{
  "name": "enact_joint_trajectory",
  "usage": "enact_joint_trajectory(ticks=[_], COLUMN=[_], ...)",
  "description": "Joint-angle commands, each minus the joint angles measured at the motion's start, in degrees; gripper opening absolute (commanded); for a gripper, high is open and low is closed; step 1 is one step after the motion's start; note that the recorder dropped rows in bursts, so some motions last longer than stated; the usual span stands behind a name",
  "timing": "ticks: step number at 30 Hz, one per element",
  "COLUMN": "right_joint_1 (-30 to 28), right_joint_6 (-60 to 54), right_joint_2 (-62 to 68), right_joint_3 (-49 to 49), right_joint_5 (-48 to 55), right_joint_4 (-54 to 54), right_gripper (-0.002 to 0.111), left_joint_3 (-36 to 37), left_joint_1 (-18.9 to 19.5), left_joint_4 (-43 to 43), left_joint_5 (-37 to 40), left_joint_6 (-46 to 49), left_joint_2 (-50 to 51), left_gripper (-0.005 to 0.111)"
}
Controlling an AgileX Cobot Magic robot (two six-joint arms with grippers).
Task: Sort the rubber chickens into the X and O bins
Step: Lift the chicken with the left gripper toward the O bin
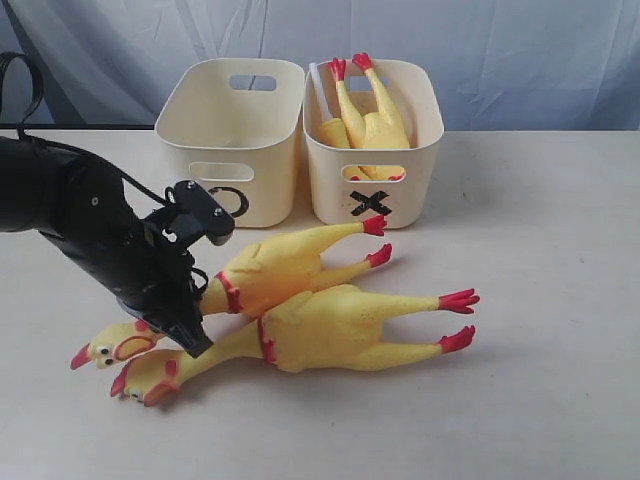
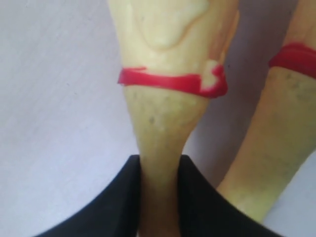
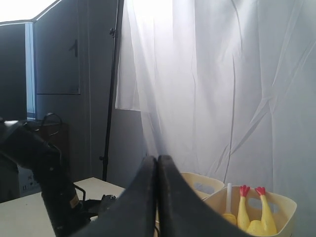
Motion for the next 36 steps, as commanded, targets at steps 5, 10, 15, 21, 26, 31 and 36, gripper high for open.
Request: enact_joint_trajectory(ticks=[5,10,15,21,26,31,36], right_joint_1=[-0.2,-0.2,-0.2,-0.2,-0.2,-0.2,-0.2], right_joint_6=[-0.1,-0.1,-0.1,-0.1,-0.1,-0.1,-0.1], right_joint_2=[-0.4,-0.4,-0.4,-0.4,-0.4,-0.4,-0.4], right_joint_3=[0.3,0.3,0.3,0.3,0.3,0.3,0.3], right_joint_5=[0.0,0.0,0.0,0.0,-0.3,-0.3,-0.3], right_joint_4=[-0.3,-0.3,-0.3,-0.3,-0.3,-0.3,-0.3], right_gripper=[-0.001,-0.001,-0.001,-0.001,-0.001,-0.001,-0.001], left_joint_3=[-1.7,-1.7,-1.7,-2.9,-8.1,-14.0,-19.6], left_joint_1=[-0.1,-0.1,-0.1,-0.1,-0.1,-0.1,-0.1], left_joint_4=[1.4,1.4,1.5,2.0,4.4,9.4,10.7], left_joint_5=[5.6,7.1,9.9,14.9,22.3,25.3,26.2], left_joint_6=[0.4,0.4,0.4,-0.5,-6.6,-14.8,-19.2], left_joint_2=[-4.1,-7.6,-11.6,-16.7,-20.1,-21.7,-21.4], left_gripper=[0.0,0.0,0.0,0.0,0.0,0.0,0.0])
